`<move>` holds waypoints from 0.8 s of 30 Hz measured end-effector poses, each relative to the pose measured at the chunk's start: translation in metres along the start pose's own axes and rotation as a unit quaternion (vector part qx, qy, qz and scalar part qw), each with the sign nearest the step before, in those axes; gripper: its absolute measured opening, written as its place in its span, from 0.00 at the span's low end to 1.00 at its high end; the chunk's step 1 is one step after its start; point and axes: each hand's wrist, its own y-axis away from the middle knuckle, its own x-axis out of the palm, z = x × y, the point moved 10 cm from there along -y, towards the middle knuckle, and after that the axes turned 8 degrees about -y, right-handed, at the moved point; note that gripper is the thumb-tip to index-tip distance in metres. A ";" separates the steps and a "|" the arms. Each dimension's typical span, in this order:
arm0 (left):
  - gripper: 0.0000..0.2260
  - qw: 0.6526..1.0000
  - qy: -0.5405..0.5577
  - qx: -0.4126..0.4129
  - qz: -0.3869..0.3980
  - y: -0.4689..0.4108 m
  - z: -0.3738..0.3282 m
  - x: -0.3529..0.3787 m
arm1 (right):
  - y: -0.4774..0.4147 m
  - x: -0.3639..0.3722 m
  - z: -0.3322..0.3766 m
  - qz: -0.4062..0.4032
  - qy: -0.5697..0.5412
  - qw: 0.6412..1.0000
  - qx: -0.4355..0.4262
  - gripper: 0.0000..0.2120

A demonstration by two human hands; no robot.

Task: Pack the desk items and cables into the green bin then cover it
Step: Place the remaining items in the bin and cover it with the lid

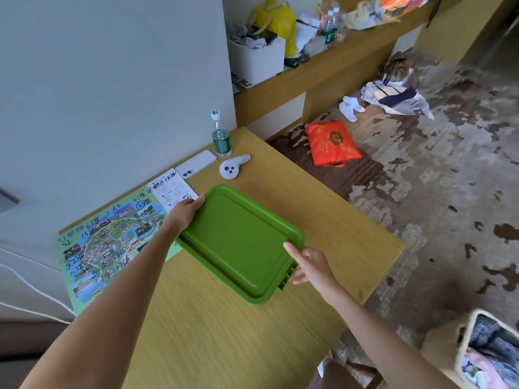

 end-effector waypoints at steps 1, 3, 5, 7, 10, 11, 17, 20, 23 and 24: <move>0.19 1.000 0.011 -0.002 -0.002 0.001 -0.001 -0.001 | 0.002 0.004 -0.002 0.007 -0.026 1.000 0.010 0.29; 0.20 1.000 0.022 0.001 -0.011 0.002 -0.001 -0.003 | 0.007 0.012 -0.006 0.029 -0.075 0.996 0.029 0.26; 0.23 1.000 0.019 0.003 -0.017 0.004 -0.003 -0.004 | 0.011 0.015 -0.006 0.033 -0.102 0.994 0.036 0.24; 0.24 1.000 0.010 0.004 -0.015 0.009 -0.005 -0.004 | 0.013 0.015 -0.002 0.028 -0.095 0.995 0.023 0.22; 0.24 1.000 0.026 -0.004 -0.003 0.013 -0.003 -0.005 | 0.009 0.011 0.009 0.024 -0.052 0.998 -0.003 0.18; 0.23 0.999 0.042 -0.005 -0.001 0.014 -0.002 -0.007 | 0.006 0.010 0.015 0.026 -0.040 0.999 -0.011 0.16; 0.20 0.992 0.117 0.010 -0.039 0.026 -0.005 -0.045 | -0.029 0.009 0.072 -0.030 0.026 0.997 -0.059 0.18; 0.20 0.987 0.120 0.000 -0.108 0.029 0.008 -0.078 | -0.054 0.034 0.111 -0.024 0.114 0.987 -0.114 0.15; 0.20 0.979 0.112 -0.004 -0.170 0.035 0.028 -0.109 | -0.078 0.075 0.137 0.016 0.189 0.971 -0.148 0.12; 0.19 0.975 0.110 -0.011 -0.192 0.036 0.038 -0.120 | -0.086 0.089 0.144 0.029 0.202 0.967 -0.153 0.11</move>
